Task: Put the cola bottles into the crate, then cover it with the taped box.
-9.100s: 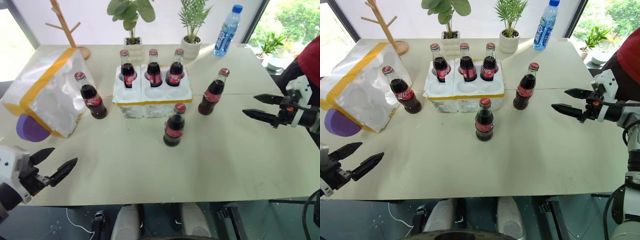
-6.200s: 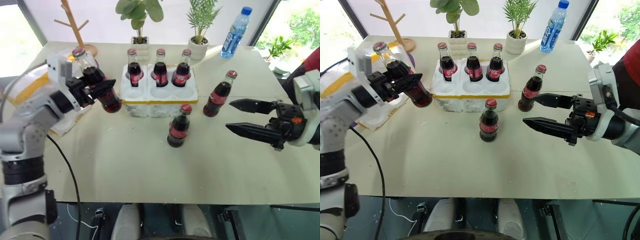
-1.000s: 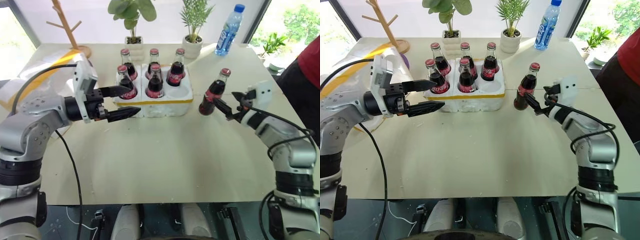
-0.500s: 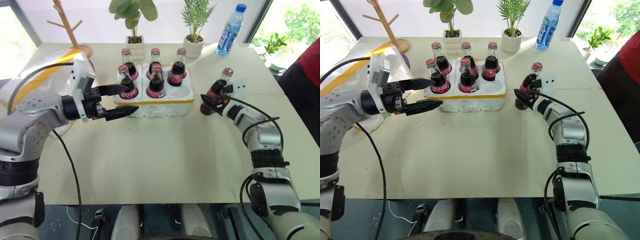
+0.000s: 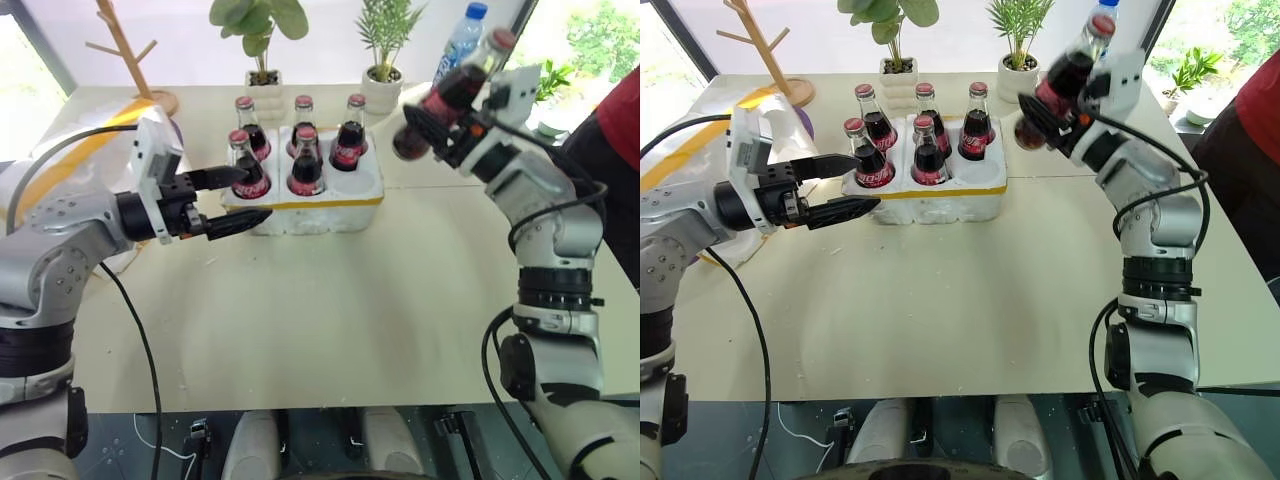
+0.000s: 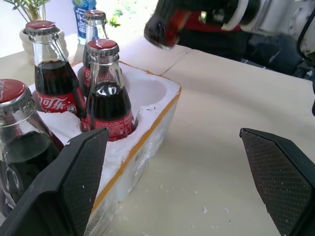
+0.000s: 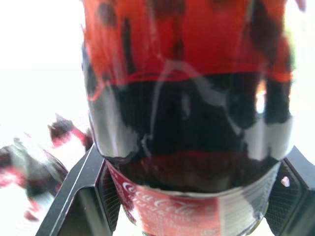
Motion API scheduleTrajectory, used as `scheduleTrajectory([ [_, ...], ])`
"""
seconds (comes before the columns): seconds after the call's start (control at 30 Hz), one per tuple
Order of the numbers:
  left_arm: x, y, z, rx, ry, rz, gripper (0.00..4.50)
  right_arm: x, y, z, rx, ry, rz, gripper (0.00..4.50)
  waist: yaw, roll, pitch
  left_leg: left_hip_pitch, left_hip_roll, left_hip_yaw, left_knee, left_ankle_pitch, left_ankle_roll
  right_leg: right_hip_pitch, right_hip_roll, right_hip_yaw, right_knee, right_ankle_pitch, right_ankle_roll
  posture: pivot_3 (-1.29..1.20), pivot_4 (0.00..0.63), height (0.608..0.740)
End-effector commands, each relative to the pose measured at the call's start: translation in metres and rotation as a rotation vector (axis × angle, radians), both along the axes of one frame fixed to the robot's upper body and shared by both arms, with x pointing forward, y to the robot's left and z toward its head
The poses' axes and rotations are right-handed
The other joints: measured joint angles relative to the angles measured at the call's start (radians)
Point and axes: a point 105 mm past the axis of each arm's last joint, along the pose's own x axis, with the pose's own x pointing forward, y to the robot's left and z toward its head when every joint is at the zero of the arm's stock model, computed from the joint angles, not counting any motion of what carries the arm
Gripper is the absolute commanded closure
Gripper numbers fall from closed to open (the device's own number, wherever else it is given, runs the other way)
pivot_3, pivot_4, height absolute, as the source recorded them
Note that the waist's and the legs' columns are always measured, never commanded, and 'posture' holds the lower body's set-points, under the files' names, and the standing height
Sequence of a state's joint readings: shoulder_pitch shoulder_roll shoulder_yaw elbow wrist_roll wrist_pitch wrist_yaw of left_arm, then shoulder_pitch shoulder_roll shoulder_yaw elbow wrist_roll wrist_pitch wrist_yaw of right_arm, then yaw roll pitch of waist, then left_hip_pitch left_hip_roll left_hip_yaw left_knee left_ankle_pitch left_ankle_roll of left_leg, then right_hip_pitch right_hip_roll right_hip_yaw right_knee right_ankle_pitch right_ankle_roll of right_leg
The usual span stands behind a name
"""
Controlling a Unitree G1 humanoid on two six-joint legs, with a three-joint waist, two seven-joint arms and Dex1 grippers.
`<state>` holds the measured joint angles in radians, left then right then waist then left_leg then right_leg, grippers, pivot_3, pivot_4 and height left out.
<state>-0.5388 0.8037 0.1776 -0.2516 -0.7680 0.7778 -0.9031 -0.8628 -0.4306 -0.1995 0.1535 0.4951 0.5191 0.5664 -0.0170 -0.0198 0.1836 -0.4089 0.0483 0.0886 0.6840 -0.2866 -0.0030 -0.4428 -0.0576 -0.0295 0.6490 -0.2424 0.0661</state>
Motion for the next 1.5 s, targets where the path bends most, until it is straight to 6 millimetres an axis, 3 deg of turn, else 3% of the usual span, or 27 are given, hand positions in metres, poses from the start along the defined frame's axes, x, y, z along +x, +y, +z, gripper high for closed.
scheduleTrajectory([
  [0.03,-0.003,-0.001,0.009,0.0,-0.052,0.004,0.0,-0.003,0.022,0.009,-0.05,-0.041,0.063,1.62,0.0,0.0,0.0,0.0,0.0,0.0,0.0,0.0,0.0,0.0,-0.001,0.0,0.0,0.0,0.0,0.0,0.15,0.74],
  [0.27,-0.004,0.004,0.007,-0.006,-0.054,0.036,0.0,-0.015,0.063,-0.023,-0.161,0.017,0.234,1.62,0.003,0.0,0.0,-0.001,-0.001,0.0,0.0,0.0,0.0,0.0,-0.002,0.0,0.0,0.0,0.0,0.0,0.15,0.74],
  [0.37,-0.005,0.006,0.006,-0.009,-0.054,0.049,0.0,-0.012,0.069,-0.034,-0.192,0.046,0.232,1.62,0.003,0.0,0.0,-0.001,-0.001,0.0,0.0,0.0,0.0,0.0,-0.002,0.0,0.0,0.0,0.0,0.0,0.15,0.74],
  [0.5,-0.005,0.008,0.006,-0.012,-0.057,0.061,0.0,0.008,0.071,-0.06,-0.364,0.085,0.121,1.62,-0.002,0.0,0.0,0.0,-0.001,0.001,0.0,0.0,0.0,0.0,-0.002,0.0,0.0,0.0,0.0,0.0,0.15,0.74],
  [0.73,-0.007,0.009,0.008,-0.009,-0.055,0.058,0.0,0.026,0.071,-0.069,-0.355,0.153,0.099,1.62,-0.001,-0.001,-0.001,0.0,-0.001,0.001,0.0,0.0,0.0,0.0,-0.002,0.0,0.0,0.0,0.0,0.0,0.15,0.74],
  [0.83,-0.012,0.012,0.011,0.0,-0.065,0.059,0.0,0.024,0.066,-0.065,-0.275,0.195,0.118,0.19,-0.002,-0.001,-0.001,0.0,-0.001,0.001,0.0,0.0,0.0,0.0,-0.002,0.0,0.0,0.0,0.0,0.0,0.15,0.74],
  [0.9,-0.013,0.017,0.016,-0.001,-0.071,0.067,0.0,0.023,0.062,-0.059,-0.253,0.195,0.112,0.04,-0.001,-0.001,0.0,0.0,0.0,0.001,0.0,0.0,0.0,0.0,-0.002,0.0,0.0,0.0,0.0,0.0,0.15,0.74],
  [1.07,-0.023,0.033,0.029,0.017,-0.056,0.075,0.0,-0.006,0.055,-0.029,-0.222,0.179,0.261,0.04,-0.001,0.0,0.0,0.0,0.0,0.0,0.0,0.0,0.0,0.0,-0.002,0.0,0.0,0.0,0.0,0.0,0.15,0.74],
  [1.23,-0.05,0.055,0.046,0.026,-0.041,0.109,0.0,-0.046,0.032,-0.005,-0.293,0.149,0.41,0.04,0.002,0.0,0.0,0.0,0.0,0.0,0.0,-0.001,0.001,0.0,-0.003,-0.001,-0.001,0.0,0.0,0.0,0.15,0.74],
  [1.37,-0.066,0.1,0.051,0.069,-0.031,0.303,0.0,-0.078,0.015,0.004,-0.393,0.143,0.517,0.04,-0.001,0.0,0.0,0.0,0.0,0.0,0.0,-0.001,0.001,0.0,-0.003,-0.001,-0.001,0.0,0.0,0.0,0.15,0.74],
  [1.43,-0.076,0.126,0.042,0.133,0.008,0.399,0.0,-0.091,0.013,0.009,-0.42,0.128,0.563,0.04,-0.004,0.0,0.0,0.001,0.0,0.001,-0.001,-0.001,0.001,0.0,-0.003,-0.001,-0.001,0.0,0.0,0.0,0.15,0.74],
  [1.5,-0.088,0.165,0.027,0.245,0.074,0.519,0.0,-0.1,0.015,0.017,-0.425,0.098,0.599,0.04,-0.014,0.001,0.0,0.002,0.0,0.003,-0.001,-0.001,0.001,0.0,-0.002,-0.001,-0.001,-0.001,-0.001,0.0,0.15,0.74],
])
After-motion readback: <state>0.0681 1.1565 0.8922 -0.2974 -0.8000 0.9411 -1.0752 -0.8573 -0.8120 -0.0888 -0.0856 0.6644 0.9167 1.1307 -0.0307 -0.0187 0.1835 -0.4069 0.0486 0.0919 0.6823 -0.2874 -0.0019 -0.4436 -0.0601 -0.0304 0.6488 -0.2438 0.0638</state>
